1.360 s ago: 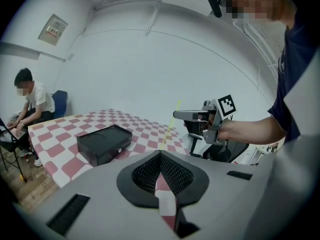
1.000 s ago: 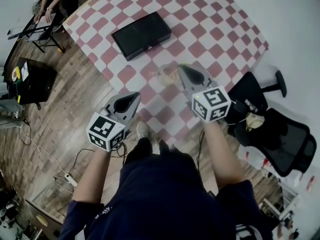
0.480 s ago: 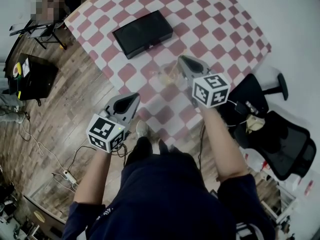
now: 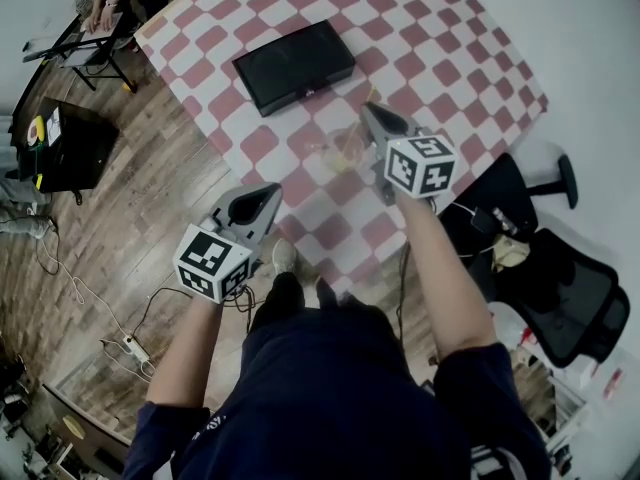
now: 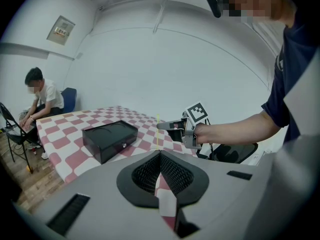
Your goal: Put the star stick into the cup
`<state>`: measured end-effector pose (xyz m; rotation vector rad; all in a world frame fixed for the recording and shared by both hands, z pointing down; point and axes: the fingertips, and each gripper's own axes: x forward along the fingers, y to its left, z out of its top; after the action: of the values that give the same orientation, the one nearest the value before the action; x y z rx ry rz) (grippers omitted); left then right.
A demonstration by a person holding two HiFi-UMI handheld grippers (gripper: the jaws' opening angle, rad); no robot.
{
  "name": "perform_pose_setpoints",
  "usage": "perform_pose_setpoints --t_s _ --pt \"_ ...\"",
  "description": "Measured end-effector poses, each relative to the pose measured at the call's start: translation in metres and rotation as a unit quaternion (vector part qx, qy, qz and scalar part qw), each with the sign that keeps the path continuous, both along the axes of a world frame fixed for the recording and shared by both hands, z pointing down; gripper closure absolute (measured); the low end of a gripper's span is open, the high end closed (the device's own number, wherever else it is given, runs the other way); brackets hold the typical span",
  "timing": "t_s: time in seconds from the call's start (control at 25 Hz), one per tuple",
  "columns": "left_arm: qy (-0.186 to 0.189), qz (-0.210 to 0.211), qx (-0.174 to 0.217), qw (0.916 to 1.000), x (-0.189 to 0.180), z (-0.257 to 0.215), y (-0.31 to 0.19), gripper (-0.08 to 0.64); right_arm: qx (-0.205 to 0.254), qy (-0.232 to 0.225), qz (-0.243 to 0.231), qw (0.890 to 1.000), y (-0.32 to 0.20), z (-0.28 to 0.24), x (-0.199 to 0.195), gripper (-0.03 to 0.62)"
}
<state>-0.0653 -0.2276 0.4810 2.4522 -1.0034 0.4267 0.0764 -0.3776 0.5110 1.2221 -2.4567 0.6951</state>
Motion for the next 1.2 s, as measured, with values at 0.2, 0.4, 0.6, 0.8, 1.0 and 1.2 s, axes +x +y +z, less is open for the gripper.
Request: perform_pose_setpoints --t_s 0.2,0.4,0.6,0.8,1.0,1.2 --pt "-0.001 0.002 -0.003 1.0 0.0 0.003 -0.004 0.529 -0.013 0.003 0.015 1.0 -0.006 0.011 0.006 0.564" --pt "-0.001 0.007 -0.006 1.0 0.005 0.005 -0.01 0.529 -0.025 0.0 0.034 0.999 -0.012 0.023 0.02 0.557" --pt "-0.004 0.01 -0.011 0.9999 0.008 0.01 -0.015 0.529 -0.03 -0.005 0.038 0.999 -0.016 0.029 0.025 0.541" --pt "-0.005 0.015 -0.012 0.9998 0.014 0.01 -0.022 0.529 -0.033 -0.015 0.038 0.999 -0.017 0.027 0.024 0.495" --pt "-0.003 0.02 -0.009 0.9998 0.019 0.008 -0.029 0.529 -0.026 -0.014 0.031 0.999 -0.009 0.019 0.024 0.494" --pt "-0.001 0.028 -0.006 0.9996 0.025 0.006 -0.034 0.529 -0.016 -0.022 0.033 0.999 0.0 0.005 0.026 0.494"
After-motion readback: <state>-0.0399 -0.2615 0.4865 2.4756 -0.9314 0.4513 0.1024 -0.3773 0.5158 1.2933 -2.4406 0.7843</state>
